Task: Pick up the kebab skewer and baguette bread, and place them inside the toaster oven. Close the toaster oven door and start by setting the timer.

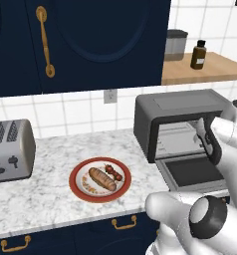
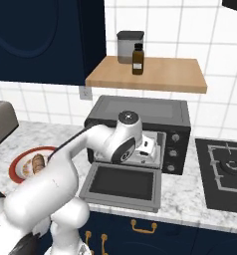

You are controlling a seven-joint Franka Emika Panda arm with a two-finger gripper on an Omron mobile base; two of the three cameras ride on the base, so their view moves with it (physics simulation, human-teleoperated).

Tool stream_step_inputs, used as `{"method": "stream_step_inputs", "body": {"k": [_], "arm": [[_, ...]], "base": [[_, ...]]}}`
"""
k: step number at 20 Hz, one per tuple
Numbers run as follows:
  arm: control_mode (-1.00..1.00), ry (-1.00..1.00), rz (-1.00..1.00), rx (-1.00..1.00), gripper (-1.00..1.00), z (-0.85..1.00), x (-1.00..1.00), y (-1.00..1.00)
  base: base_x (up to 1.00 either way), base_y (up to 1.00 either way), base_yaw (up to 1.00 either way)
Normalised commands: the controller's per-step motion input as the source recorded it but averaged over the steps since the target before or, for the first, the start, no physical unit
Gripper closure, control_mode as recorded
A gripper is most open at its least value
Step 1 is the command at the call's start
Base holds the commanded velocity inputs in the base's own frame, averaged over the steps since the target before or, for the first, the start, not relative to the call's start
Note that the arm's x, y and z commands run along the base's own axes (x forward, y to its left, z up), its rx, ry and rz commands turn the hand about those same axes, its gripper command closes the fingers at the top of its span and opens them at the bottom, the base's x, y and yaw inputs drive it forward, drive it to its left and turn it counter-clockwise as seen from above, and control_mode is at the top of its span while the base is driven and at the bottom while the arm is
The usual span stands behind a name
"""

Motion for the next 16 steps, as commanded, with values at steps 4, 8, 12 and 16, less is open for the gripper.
{"method": "stream_step_inputs", "body": {"k": [4, 8, 12, 16], "arm": [[-1.00, -0.01, 0.00, 0.00, -1.00, 0.34, -0.41, 0.55], [-1.00, 0.04, 0.03, 0.00, -1.00, 0.23, -0.20, 1.00], [-1.00, 0.07, 0.10, 0.00, -1.00, 0.15, -0.07, 1.00], [-1.00, 0.07, 0.14, -0.01, -1.00, 0.02, 0.00, 1.00]], "base": [[0.00, 0.00, 0.00], [0.00, 0.00, 0.00], [0.00, 0.00, 0.00], [0.00, 0.00, 0.00]]}}
